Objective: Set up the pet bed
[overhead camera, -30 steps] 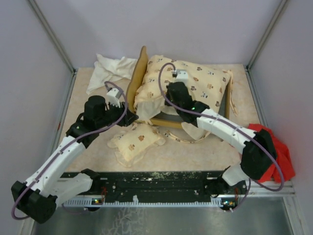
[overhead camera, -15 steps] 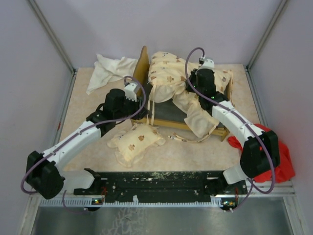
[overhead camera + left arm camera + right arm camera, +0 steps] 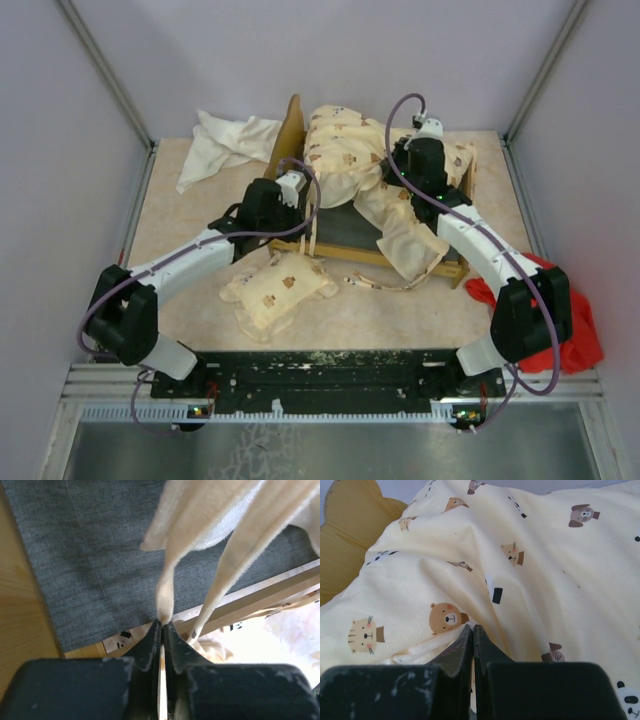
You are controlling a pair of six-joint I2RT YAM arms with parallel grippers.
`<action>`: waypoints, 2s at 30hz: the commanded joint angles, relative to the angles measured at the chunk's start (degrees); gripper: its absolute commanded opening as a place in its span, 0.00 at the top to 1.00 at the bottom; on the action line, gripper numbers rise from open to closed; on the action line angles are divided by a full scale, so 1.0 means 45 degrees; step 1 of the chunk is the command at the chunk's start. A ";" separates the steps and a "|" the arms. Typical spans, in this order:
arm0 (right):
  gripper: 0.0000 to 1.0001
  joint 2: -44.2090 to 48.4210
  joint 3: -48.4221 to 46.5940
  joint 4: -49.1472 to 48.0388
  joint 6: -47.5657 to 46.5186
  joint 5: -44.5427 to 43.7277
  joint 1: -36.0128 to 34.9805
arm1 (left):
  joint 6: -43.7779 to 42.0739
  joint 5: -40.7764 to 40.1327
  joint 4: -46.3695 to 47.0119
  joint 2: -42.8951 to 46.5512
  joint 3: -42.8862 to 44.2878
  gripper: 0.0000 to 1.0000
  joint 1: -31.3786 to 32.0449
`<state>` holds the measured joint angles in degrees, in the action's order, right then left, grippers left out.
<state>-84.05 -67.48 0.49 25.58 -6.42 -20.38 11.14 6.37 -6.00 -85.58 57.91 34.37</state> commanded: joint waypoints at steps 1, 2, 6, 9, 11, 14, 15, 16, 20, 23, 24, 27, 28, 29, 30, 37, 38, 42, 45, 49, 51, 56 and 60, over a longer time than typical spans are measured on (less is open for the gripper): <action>1.00 0.0021 -0.0173 -0.0968 -0.0016 -0.0196 0.0381 | -0.0462 -0.0221 -0.0069 0.0021 0.1079 1.00 0.0067; 1.00 0.0035 -0.0132 -0.1000 -0.0045 -0.0210 0.0412 | -0.0487 -0.0273 -0.0221 0.0244 0.1260 1.00 0.0073; 1.00 0.0082 0.0074 -0.1104 -0.0139 -0.0180 0.0499 | -0.0912 -0.0392 0.0737 0.1506 0.1172 1.00 0.0077; 1.00 0.0066 0.0222 -0.1209 -0.0057 -0.0080 0.0571 | -0.1485 -0.0807 0.2024 0.2091 0.0694 1.00 0.0077; 1.00 0.0046 0.0249 -0.1222 -0.0022 0.0010 0.0588 | -0.1866 -0.1134 0.2240 0.2131 0.0658 1.00 0.0077; 1.00 0.0045 0.0250 -0.1204 -0.0036 0.0009 0.0585 | -0.2151 -0.1373 0.1890 0.1997 0.1027 1.00 0.0087; 1.00 0.0040 0.0250 -0.1198 -0.0060 0.0001 0.0599 | -0.2151 -0.1335 0.1950 0.2015 0.1053 1.00 0.0078; 1.00 0.0045 0.0231 -0.1185 -0.0065 -0.0020 0.0603 | -0.2156 -0.1170 0.2094 0.2020 0.1020 1.00 0.0077; 1.00 0.0094 0.0262 -0.1218 -0.0043 -0.0013 0.0659 | -0.2582 -0.0913 0.2903 0.1862 0.0485 1.00 0.0077; 1.00 0.0137 0.0284 -0.1184 -0.0041 0.0013 0.0690 | -0.2485 -0.1081 0.2983 0.1618 0.0222 1.00 0.0077; 1.00 0.0152 0.0298 -0.1166 -0.0058 0.0009 0.0683 | -0.2276 -0.1059 0.2960 0.1557 0.0137 1.00 0.0082; 1.00 0.0182 0.0318 -0.1149 -0.0116 -0.0002 0.0687 | -0.1639 -0.0641 0.2955 0.1609 -0.0264 1.00 0.0080; 1.00 0.0179 0.0327 -0.1145 -0.0140 0.0004 0.0682 | -0.1523 -0.0487 0.3050 0.1615 -0.0424 1.00 0.0077; 1.00 0.0182 0.0328 -0.1162 -0.0165 0.0005 0.0682 | -0.1491 -0.0372 0.3225 0.1637 -0.0659 1.00 0.0077; 1.00 0.0167 0.0328 -0.1151 -0.0159 0.0027 0.0682 | -0.1453 -0.0345 0.3442 0.1621 -0.0871 1.00 0.0077; 1.00 0.0181 0.0328 -0.1126 -0.0137 0.0197 0.0684 | -0.0834 -0.0294 0.3613 0.1411 -0.1429 1.00 0.0080; 1.00 0.0182 0.0333 -0.1125 -0.0124 0.0210 0.0692 | -0.0768 -0.0360 0.3796 0.1419 -0.1563 1.00 0.0077; 1.00 0.0249 0.0396 -0.1135 -0.0103 0.0247 0.0682 | -0.0684 -0.0484 0.4335 0.1329 -0.1900 1.00 0.0061; 1.00 0.0297 0.0406 -0.1072 -0.0119 0.0255 0.0694 | -0.0419 -0.0645 0.3916 0.1284 -0.1845 0.98 0.0068; 1.00 0.0353 0.0507 -0.0944 -0.0225 0.0590 0.0692 | 0.0218 -0.1064 0.2537 0.1590 -0.1701 0.77 0.0077; 1.00 0.0391 0.0622 -0.0893 -0.0319 0.0607 0.0683 | 0.0603 -0.0930 0.1487 0.1940 -0.1576 0.69 0.0077; 1.00 0.0531 0.0704 -0.0778 -0.0470 0.0580 0.0682 | 0.1579 -0.0283 -0.0272 0.3248 -0.2188 0.60 0.0338; 1.00 0.0486 0.0542 -0.0663 -0.0470 0.0736 0.0684 | 0.2394 -0.0167 -0.0313 0.4175 -0.3123 0.56 0.0874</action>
<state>-84.01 -64.16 -1.06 24.93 -2.42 -18.50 16.97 3.92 -4.36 -70.63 47.24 36.12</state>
